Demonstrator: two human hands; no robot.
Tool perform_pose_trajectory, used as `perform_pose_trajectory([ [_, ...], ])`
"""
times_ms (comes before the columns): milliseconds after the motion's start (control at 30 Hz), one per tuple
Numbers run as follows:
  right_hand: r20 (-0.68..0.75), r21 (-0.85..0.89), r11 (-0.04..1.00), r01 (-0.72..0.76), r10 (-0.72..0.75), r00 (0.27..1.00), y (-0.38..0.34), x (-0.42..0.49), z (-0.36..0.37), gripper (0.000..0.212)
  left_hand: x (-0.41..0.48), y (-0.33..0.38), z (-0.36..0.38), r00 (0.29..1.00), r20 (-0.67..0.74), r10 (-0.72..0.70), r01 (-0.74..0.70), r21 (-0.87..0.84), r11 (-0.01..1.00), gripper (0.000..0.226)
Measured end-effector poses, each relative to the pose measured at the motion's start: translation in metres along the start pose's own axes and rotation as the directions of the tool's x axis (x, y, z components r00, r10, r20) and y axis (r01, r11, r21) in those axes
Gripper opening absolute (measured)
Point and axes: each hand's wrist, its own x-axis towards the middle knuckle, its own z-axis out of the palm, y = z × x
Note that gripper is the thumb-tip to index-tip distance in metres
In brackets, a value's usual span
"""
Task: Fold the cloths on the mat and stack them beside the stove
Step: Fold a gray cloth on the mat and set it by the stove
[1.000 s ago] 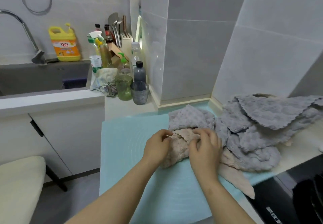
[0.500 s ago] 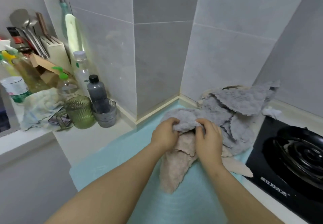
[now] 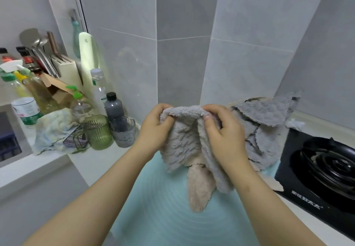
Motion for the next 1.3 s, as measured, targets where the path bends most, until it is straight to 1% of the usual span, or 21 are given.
perform_pose_trajectory([
  [67,0.122,0.04,0.986,-0.162,0.156,0.98,-0.002,-0.008,0.011,0.022,0.001,-0.016,-0.016,0.999,0.039,-0.025,0.024,0.021,0.999,0.018],
  [167,0.243,-0.015,0.934,-0.356,0.349,0.905,0.005,-0.028,0.035,0.021,0.003,-0.047,-0.044,0.991,0.133,-0.032,0.019,0.097,0.995,0.012],
  [267,0.26,-0.099,0.867,-0.489,0.497,0.828,0.013,-0.059,0.066,0.018,0.002,-0.085,-0.068,0.96,0.27,-0.07,0.014,0.204,0.979,0.015],
  [300,0.239,-0.178,0.846,-0.503,0.533,0.812,0.018,-0.071,0.076,0.016,0.001,-0.1,-0.073,0.947,0.309,-0.086,0.008,0.246,0.969,0.016],
  [333,0.184,-0.303,0.819,-0.487,0.552,0.814,0.024,-0.084,0.086,0.02,0.0,-0.116,-0.077,0.936,0.339,-0.095,-0.006,0.285,0.958,0.018],
  [400,0.023,-0.574,0.704,-0.417,0.523,0.852,0.029,-0.109,0.104,0.033,-0.004,-0.145,-0.082,0.911,0.396,-0.112,-0.04,0.357,0.933,0.033],
  [433,-0.037,-0.659,0.648,-0.382,0.479,0.877,0.027,-0.12,0.113,0.037,-0.007,-0.159,-0.085,0.889,0.441,-0.124,-0.072,0.4,0.914,0.045],
  [500,-0.086,-0.753,0.585,-0.301,0.366,0.927,0.025,-0.142,0.128,0.039,-0.015,-0.186,-0.088,0.809,0.574,-0.123,-0.23,0.502,0.833,0.065],
  [533,-0.095,-0.789,0.557,-0.258,0.304,0.948,0.024,-0.151,0.134,0.039,-0.019,-0.197,-0.09,0.763,0.637,-0.11,-0.333,0.533,0.778,0.067],
  [600,-0.094,-0.839,0.511,-0.186,0.201,0.975,0.024,-0.167,0.141,0.029,-0.024,-0.209,-0.094,0.714,0.699,-0.045,-0.487,0.542,0.685,0.058],
  [633,-0.105,-0.857,0.485,-0.171,0.16,0.982,0.024,-0.172,0.143,0.021,-0.027,-0.214,-0.095,0.722,0.692,0.029,-0.538,0.534,0.652,0.05],
  [667,-0.109,-0.874,0.462,-0.153,0.121,0.987,0.024,-0.177,0.144,0.012,-0.029,-0.216,-0.094,0.74,0.661,0.129,-0.581,0.53,0.618,0.042],
  [733,-0.078,-0.896,0.436,-0.088,0.042,0.996,0.023,-0.185,0.145,0.009,-0.036,-0.217,-0.093,0.756,0.573,0.316,-0.64,0.547,0.54,0.026],
  [800,-0.023,-0.9,0.435,-0.017,-0.007,1.0,0.023,-0.191,0.146,0.009,-0.04,-0.215,-0.091,0.727,0.537,0.428,-0.685,0.536,0.493,0.017],
  [867,-0.02,-0.89,0.456,-0.028,0.024,1.0,0.025,-0.197,0.147,0.013,-0.039,-0.216,-0.09,0.687,0.565,0.458,-0.724,0.47,0.505,0.014],
  [933,-0.091,-0.864,0.484,-0.137,0.119,0.989,0.031,-0.205,0.148,0.014,-0.036,-0.22,-0.09,0.645,0.613,0.457,-0.749,0.386,0.538,0.011],
  [1000,-0.173,-0.823,0.493,-0.284,0.258,0.95,0.033,-0.209,0.145,0.017,-0.034,-0.223,-0.092,0.635,0.64,0.433,-0.746,0.362,0.558,0.007],
  [1067,-0.193,-0.785,0.511,-0.35,0.336,0.922,0.031,-0.212,0.143,0.026,-0.034,-0.228,-0.096,0.645,0.644,0.411,-0.732,0.364,0.576,0.009],
  [1167,-0.159,-0.787,0.507,-0.351,0.383,0.91,0.021,-0.22,0.145,0.037,-0.038,-0.236,-0.107,0.615,0.691,0.38,-0.736,0.331,0.59,0.017],
  [1233,-0.124,-0.796,0.508,-0.329,0.394,0.911,0.014,-0.226,0.148,0.056,-0.043,-0.235,-0.117,0.57,0.754,0.326,-0.758,0.329,0.563,0.039],
  [1300,-0.047,-0.818,0.507,-0.272,0.412,0.91,0.009,-0.23,0.15,0.07,-0.046,-0.234,-0.122,0.558,0.773,0.302,-0.759,0.328,0.562,0.051],
])
